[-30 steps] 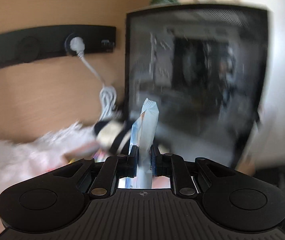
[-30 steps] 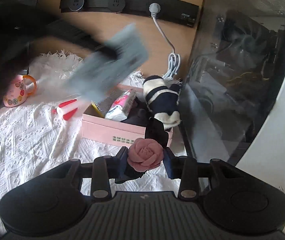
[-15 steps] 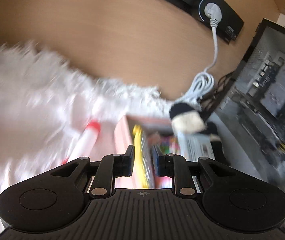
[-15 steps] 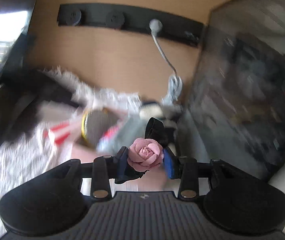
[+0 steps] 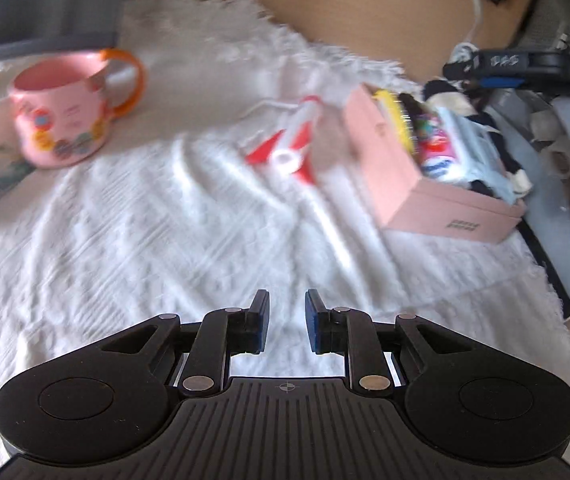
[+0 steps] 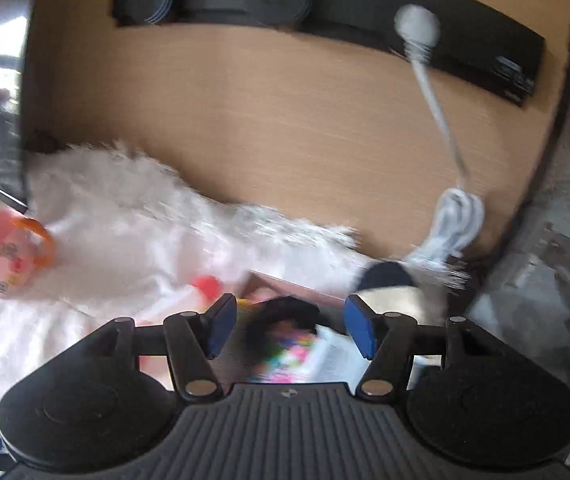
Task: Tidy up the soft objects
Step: 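Carry the wet-wipes pack and bow into the pink box and release both, then grasp the red-and-white foam rocket with the right gripper and lift it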
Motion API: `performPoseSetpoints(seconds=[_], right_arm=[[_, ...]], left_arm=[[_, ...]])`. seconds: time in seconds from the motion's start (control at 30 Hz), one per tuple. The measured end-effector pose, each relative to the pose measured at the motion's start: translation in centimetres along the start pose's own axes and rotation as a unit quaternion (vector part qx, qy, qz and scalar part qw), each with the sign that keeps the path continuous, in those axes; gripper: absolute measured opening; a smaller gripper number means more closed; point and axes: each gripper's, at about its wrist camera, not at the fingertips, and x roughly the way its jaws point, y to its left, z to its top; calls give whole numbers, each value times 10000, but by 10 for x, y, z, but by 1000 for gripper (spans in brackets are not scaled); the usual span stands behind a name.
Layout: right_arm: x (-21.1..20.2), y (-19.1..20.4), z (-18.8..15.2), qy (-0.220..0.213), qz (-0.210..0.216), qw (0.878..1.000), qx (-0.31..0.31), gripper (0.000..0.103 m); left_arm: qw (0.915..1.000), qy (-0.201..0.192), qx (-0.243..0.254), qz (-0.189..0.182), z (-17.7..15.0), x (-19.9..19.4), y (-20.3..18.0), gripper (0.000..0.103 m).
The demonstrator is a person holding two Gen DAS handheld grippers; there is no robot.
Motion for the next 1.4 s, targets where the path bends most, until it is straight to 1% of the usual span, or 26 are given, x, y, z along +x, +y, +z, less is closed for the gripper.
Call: performPoseSetpoints(seconds=[0.1, 0.2, 0.3, 0.4, 0.5, 0.53, 0.6, 0.67, 0.73, 0.8, 0.87, 0.93, 1.03, 1.13, 1.2, 1.27, 1.33, 1.4], right_arm=[[3, 33, 8, -9, 317, 9995, -72, 60], [31, 72, 16, 310, 470, 9984, -7, 60], [70, 105, 14, 682, 258, 9971, 233, 60], [97, 125, 3, 853, -5, 9954, 426, 60], [118, 138, -10, 1019, -356, 9933, 404, 59], [123, 140, -14, 1052, -409, 9929, 381, 59], [130, 141, -20, 1182, -331, 9918, 343, 55], [136, 141, -23, 1306, -258, 9901, 437, 49], [128, 140, -26, 1250, -216, 9909, 441, 37], [109, 142, -29, 1147, -70, 9929, 299, 34], [80, 144, -34, 1012, 266, 9944, 176, 32], [44, 144, -44, 880, 534, 9947, 7, 30], [-6, 135, -67, 725, 721, 9945, -228, 27], [-33, 124, -89, 825, 682, 9940, -227, 26], [-47, 117, -107, 825, 525, 9949, -241, 26], [-50, 110, -119, 837, 397, 9954, -249, 26], [-52, 102, -128, 940, 400, 9947, -110, 27], [-57, 92, -134, 986, 385, 9943, 91, 30]], left_arm=[[9995, 37, -302, 18, -5, -1, 17, 21], [9991, 7, -426, -2, -6, -6, 28, 21], [9983, -114, -571, 28, -5, -17, 41, 21], [9971, -195, -734, 100, -6, -26, 54, 21], [9959, -194, -858, 186, -8, -32, 67, 21], [9956, -180, -895, 223, -10, -34, 72, 21], [9949, -163, -959, 272, -12, -36, 80, 21], [9946, -127, -990, 277, -14, -36, 86, 21], [9949, -51, -962, 303, -14, -33, 90, 21], [9952, 3, -926, 320, -12, -29, 93, 21], [9956, 13, -883, 320, -7, -26, 97, 21], [9963, 6, -799, 311, 2, -20, 100, 21], [9982, -60, -547, 248, 20, -11, 97, 21], [9996, -200, -181, 91, 47, 0, 87, 21], [9995, -326, 29, 2, 67, 10, 78, 21], [9990, -400, 185, -43, 90, 27, 66, 21], [9987, -430, 245, -94, 111, 48, 54, 21], [9986, -422, 296, -97, 129, 71, 42, 21]])
